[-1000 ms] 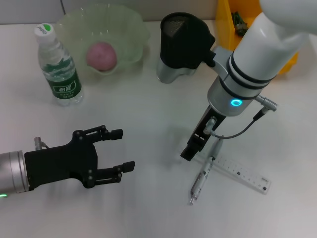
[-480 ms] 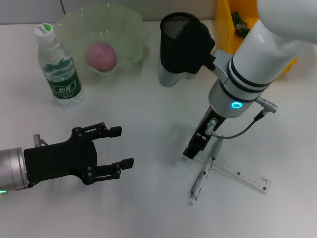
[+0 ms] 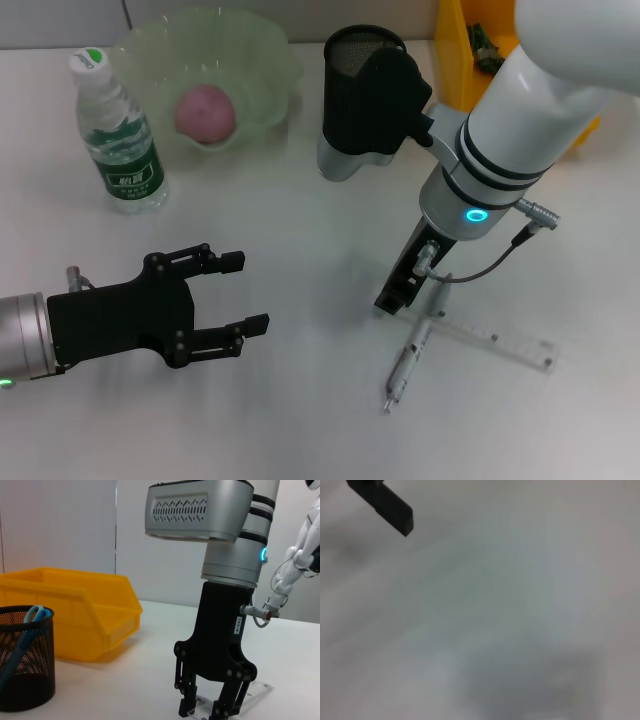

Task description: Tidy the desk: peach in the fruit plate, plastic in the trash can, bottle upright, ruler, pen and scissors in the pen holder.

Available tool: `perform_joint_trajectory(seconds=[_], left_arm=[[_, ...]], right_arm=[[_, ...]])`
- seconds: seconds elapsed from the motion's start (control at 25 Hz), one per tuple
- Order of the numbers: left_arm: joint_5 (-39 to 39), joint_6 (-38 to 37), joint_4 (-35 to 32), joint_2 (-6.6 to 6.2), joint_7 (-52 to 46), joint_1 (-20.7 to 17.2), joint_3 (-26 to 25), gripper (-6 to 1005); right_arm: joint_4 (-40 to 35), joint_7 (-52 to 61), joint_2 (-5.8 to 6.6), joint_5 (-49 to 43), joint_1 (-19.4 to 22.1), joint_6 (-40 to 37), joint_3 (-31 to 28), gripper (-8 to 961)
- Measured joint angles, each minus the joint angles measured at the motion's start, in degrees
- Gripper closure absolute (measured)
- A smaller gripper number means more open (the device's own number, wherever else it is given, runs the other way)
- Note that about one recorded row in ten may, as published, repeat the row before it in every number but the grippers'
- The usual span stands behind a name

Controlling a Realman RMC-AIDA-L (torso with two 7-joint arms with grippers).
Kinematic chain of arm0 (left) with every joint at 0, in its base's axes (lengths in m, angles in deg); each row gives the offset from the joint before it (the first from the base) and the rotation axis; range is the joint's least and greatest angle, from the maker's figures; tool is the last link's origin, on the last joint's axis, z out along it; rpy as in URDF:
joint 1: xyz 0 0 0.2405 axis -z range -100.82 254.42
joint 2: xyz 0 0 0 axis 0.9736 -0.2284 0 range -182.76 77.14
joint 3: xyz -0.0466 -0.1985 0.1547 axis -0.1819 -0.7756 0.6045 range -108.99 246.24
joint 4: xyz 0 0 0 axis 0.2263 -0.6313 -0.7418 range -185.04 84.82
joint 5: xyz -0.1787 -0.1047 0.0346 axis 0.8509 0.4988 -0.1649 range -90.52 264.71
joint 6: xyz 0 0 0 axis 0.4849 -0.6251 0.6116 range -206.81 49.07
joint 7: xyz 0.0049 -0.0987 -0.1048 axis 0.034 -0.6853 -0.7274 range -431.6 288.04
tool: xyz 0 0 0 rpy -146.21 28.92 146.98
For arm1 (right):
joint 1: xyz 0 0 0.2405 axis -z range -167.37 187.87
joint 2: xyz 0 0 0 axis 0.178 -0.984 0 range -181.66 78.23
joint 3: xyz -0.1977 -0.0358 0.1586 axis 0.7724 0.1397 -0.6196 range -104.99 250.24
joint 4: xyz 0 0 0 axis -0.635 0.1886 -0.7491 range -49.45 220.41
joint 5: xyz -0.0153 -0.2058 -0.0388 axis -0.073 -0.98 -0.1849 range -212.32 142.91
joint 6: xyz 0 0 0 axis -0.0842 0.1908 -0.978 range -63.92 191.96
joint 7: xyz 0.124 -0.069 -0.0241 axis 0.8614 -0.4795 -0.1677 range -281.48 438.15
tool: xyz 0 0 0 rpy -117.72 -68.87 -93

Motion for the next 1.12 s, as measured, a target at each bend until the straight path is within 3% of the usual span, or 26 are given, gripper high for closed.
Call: perform_joint_trajectory(seconds=[0.32,1.12], left_arm=[[0.0,0.0,0.0,0.0,0.0,0.0,0.0,223],[0.0,0.0,0.0,0.0,0.0,0.0,0.0,223]], right_arm=[[0.0,0.3,0.0,0.0,0.0,0.0,0.5,519],[-2.3,0.5,0.2,-2.5,0.9,-0.8,0.0,520]])
